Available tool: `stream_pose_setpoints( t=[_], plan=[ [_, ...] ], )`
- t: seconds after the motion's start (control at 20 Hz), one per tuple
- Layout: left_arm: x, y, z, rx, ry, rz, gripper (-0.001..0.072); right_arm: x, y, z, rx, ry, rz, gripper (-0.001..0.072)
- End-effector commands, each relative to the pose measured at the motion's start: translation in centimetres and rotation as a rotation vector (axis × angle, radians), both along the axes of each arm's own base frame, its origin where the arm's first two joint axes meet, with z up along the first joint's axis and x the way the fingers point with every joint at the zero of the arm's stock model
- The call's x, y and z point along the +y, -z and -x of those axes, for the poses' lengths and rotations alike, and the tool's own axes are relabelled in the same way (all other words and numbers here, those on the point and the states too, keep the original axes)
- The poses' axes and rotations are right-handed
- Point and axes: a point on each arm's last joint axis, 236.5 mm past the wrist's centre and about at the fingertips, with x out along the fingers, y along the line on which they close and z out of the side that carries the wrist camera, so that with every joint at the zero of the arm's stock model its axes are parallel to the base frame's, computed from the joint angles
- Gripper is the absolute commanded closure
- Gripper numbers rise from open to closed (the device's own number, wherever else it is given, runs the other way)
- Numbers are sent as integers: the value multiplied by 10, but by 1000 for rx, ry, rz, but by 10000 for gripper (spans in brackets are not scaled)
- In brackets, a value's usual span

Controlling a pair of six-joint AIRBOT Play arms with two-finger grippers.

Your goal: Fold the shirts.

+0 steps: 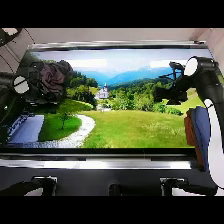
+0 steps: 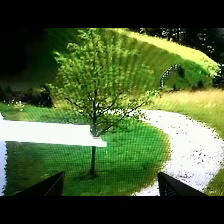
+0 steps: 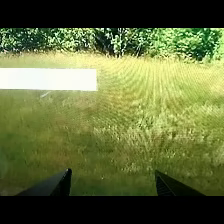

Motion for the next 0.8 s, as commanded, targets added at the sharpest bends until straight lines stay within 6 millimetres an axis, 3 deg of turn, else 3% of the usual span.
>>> stream_pose_setpoints(
  t=[0.0, 0.6, 0.75],
  plan=[
    [0, 0, 0, 0, 0, 0, 28, 1, 0, 0, 1, -1, -1, 95],
    [0, 0, 0, 0, 0, 0, 28, 1, 0, 0, -1, 0, -1, 96],
    [-5, -3, -25, -95, 12, 15, 28, 0, -8, -34, -146, 20, -8, 95]
  ],
)
